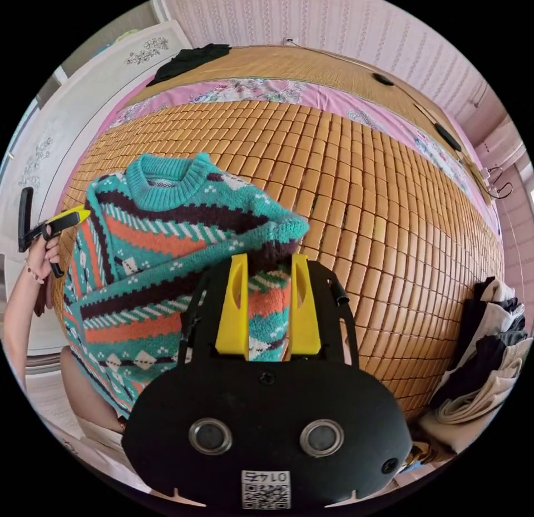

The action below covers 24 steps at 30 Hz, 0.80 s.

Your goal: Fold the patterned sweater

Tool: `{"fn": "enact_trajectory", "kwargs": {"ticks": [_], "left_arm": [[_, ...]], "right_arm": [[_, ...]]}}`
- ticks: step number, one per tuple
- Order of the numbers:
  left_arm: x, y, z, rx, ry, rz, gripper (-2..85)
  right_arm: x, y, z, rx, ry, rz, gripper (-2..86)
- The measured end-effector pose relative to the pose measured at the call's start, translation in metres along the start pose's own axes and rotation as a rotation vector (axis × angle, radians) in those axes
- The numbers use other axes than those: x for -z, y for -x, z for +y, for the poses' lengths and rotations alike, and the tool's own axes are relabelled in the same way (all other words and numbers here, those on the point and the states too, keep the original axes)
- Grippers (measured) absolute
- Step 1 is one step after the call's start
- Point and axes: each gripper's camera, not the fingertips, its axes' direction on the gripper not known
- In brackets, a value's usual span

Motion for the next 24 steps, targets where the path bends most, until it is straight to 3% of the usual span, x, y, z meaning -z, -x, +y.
{"fn": "enact_trajectory", "kwargs": {"ticks": [2,7,17,21,24], "left_arm": [[-0.001,0.007,-0.002,-0.001,0.016,-0.047,6.2],[0.025,0.023,0.007,0.043,-0.074,-0.030,4.9],[0.135,0.018,0.119,-0.257,-0.293,0.152,4.7],[0.150,0.026,0.185,-0.293,-0.263,0.216,4.5],[0.144,0.036,0.246,-0.204,-0.181,0.206,3.6]], "right_arm": [[0.007,-0.025,-0.001,-0.067,-0.012,-0.076,6.3],[0.048,-0.062,0.013,-0.090,-0.173,-0.239,5.3],[0.152,-0.060,0.140,0.252,-0.472,-0.306,5.1],[0.154,-0.064,0.217,0.293,-0.471,-0.321,5.6],[0.141,-0.057,0.283,0.286,-0.382,-0.326,7.1]]}}
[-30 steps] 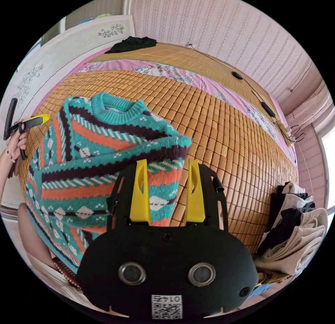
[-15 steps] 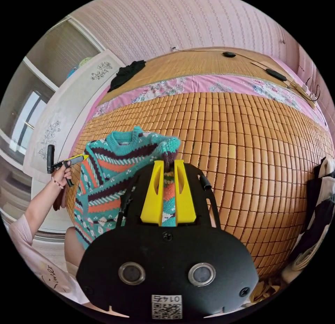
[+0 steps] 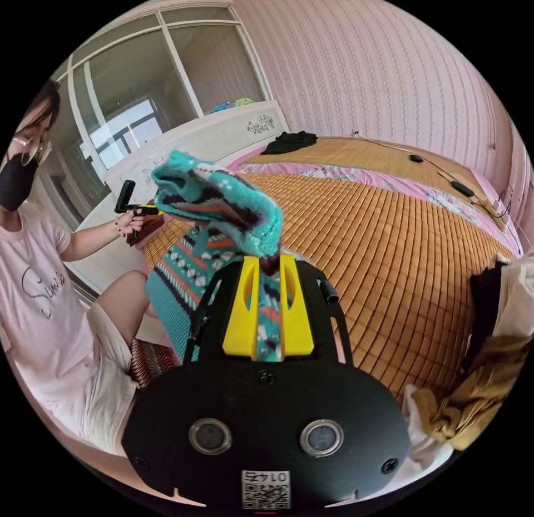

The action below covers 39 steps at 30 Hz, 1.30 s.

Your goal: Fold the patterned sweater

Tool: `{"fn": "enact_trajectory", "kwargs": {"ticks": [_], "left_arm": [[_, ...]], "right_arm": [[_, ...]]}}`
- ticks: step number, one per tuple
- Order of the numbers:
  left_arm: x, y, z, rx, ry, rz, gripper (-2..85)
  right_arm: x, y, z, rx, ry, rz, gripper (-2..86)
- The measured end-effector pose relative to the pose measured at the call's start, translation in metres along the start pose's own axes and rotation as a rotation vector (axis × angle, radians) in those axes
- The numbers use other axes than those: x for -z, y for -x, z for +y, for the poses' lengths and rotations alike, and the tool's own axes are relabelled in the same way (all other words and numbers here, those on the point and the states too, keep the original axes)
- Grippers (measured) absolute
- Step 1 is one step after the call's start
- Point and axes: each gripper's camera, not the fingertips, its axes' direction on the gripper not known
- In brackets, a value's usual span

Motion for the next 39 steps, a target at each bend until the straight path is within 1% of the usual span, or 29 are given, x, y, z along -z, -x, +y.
{"fn": "enact_trajectory", "kwargs": {"ticks": [2,3,5,7,12,14,16,17,18,19,20,22,25,28,31,32,34,36,39], "left_arm": [[0.008,0.006,0.047,0.106,0.013,-0.017,1.7],[0.009,0.009,0.057,0.138,0.016,-0.012,2.0],[0.012,0.016,0.092,0.255,0.013,0.007,3.4],[0.008,0.014,0.109,0.308,0.017,0.011,4.7],[-0.021,0.001,0.119,0.377,0.013,0.003,10.8],[-0.043,0.002,0.114,0.428,0.017,0.034,12.8],[-0.058,0.003,0.111,0.465,0.040,0.066,11.9],[-0.064,0.003,0.109,0.463,0.058,0.096,8.3],[-0.065,0.003,0.109,0.479,0.061,0.100,6.5],[-0.061,0.000,0.109,0.498,0.055,0.091,3.2],[-0.052,-0.010,0.107,0.455,0.042,0.077,1.1],[-0.030,-0.030,0.105,0.358,0.022,0.063,-0.1],[0.002,-0.063,0.113,0.244,0.037,0.079,-0.8],[0.001,-0.082,0.131,0.182,0.145,0.024,-0.9],[-0.039,-0.091,0.141,0.167,0.316,-0.073,-0.9],[-0.056,-0.095,0.143,0.160,0.380,-0.138,-0.9],[-0.074,-0.101,0.145,0.148,0.471,-0.246,-0.9],[-0.074,-0.112,0.144,0.128,0.472,-0.269,-0.9],[-0.046,-0.132,0.147,0.062,0.401,-0.302,-0.8]], "right_arm": [[-0.005,0.011,0.047,-0.103,0.119,0.019,9.1],[-0.006,0.012,0.057,-0.135,0.139,0.005,9.6],[-0.005,0.012,0.093,-0.280,0.107,-0.065,12.1],[-0.005,0.017,0.108,-0.345,0.058,-0.073,13.4],[-0.031,0.033,0.104,-0.399,0.030,0.012,15.7],[-0.056,0.033,0.094,-0.431,0.078,-0.004,15.7],[-0.074,0.035,0.085,-0.431,0.158,0.019,14.5],[-0.081,0.038,0.081,-0.414,0.185,0.049,12.8],[-0.081,0.039,0.079,-0.409,0.188,0.057,12.0],[-0.078,0.041,0.076,-0.399,0.177,0.033,10.4],[-0.067,0.044,0.074,-0.385,0.131,0.004,9.4],[-0.046,0.053,0.072,-0.352,0.061,-0.014,8.4],[-0.027,0.070,0.074,-0.303,0.069,-0.032,7.9],[-0.042,0.087,0.085,-0.242,0.191,0.014,7.8],[-0.088,0.090,0.097,-0.260,0.329,0.071,8.0],[-0.102,0.093,0.100,-0.277,0.345,0.118,8.1],[-0.111,0.098,0.100,-0.310,0.328,0.137,8.3],[-0.111,0.104,0.098,-0.325,0.324,0.137,8.6],[-0.101,0.118,0.098,-0.318,0.319,0.158,8.7]]}}
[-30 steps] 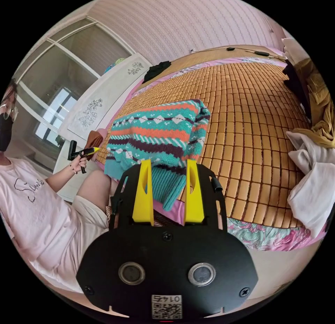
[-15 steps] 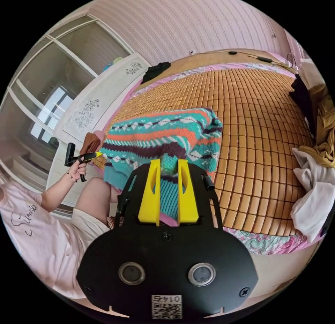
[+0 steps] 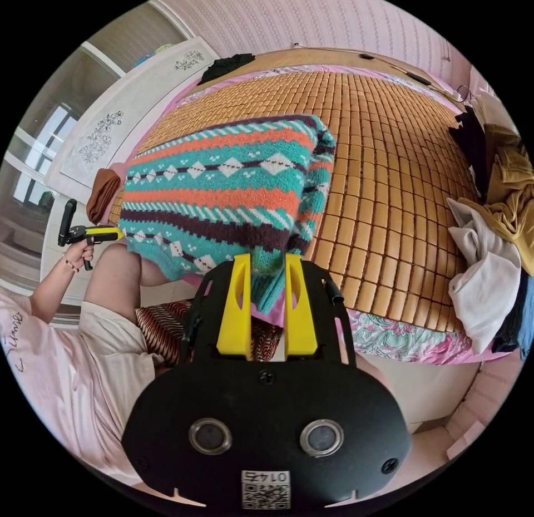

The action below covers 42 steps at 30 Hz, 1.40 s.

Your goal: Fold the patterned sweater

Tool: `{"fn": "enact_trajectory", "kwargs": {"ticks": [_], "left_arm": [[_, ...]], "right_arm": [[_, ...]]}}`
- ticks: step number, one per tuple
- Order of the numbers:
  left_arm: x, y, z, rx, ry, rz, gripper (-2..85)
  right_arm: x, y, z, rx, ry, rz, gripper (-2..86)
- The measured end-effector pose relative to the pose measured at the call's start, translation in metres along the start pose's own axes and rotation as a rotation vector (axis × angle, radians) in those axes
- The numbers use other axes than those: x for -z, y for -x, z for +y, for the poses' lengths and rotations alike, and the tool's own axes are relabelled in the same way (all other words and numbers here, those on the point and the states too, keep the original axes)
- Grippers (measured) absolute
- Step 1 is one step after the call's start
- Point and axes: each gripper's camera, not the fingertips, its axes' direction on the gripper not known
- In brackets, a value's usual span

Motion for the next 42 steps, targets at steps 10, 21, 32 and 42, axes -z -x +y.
{"fn": "enact_trajectory", "kwargs": {"ticks": [10,21,32,42], "left_arm": [[0.054,-0.045,-0.013,-0.061,-0.306,0.008,-1.0],[0.000,-0.060,-0.125,-0.016,-0.229,-0.110,-0.9],[0.006,-0.080,-0.120,-0.014,-0.239,-0.025,-0.9],[-0.035,-0.259,-0.087,-0.459,-0.139,0.070,-1.0]], "right_arm": [[-0.010,0.130,-0.067,0.348,-0.141,0.217,0.2],[-0.146,0.264,-0.214,0.628,0.156,0.335,-0.3],[-0.147,0.273,-0.253,0.584,0.209,0.150,-0.4],[-0.192,0.318,-0.271,0.727,0.268,0.257,-0.4]]}}
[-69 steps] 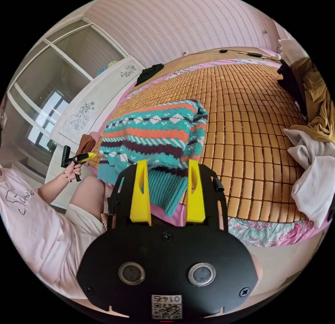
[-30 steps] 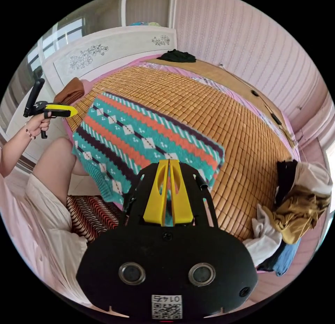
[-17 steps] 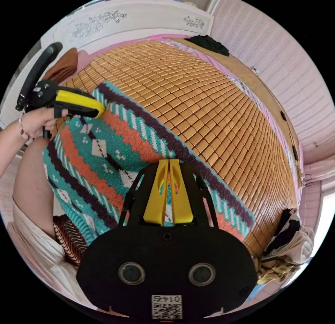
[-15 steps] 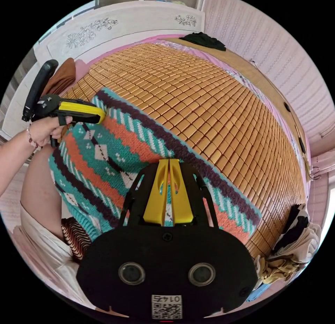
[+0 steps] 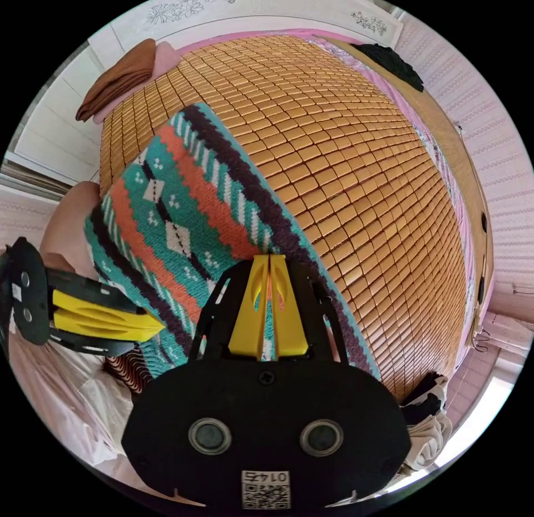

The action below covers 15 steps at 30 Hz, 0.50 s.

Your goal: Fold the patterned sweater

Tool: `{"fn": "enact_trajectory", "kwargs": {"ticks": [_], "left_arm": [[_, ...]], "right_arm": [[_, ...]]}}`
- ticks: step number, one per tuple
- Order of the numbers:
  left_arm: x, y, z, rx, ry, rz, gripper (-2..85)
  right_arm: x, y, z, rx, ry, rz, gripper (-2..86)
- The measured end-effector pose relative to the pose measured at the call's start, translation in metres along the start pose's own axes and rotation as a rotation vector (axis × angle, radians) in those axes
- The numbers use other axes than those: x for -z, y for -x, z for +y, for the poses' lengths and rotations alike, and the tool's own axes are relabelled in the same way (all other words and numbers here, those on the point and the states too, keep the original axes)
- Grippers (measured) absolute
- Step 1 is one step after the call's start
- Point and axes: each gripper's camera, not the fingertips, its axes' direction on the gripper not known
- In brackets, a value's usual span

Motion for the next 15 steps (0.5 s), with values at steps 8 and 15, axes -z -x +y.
{"fn": "enact_trajectory", "kwargs": {"ticks": [8,15], "left_arm": [[-0.007,-0.038,-0.002,-0.061,0.025,0.001,-0.9],[-0.028,-0.067,0.003,-0.127,0.045,-0.021,-1.0]], "right_arm": [[0.013,-0.023,-0.018,0.001,0.135,-0.122,-0.5],[-0.007,-0.025,-0.013,-0.020,0.146,-0.059,-0.5]]}}
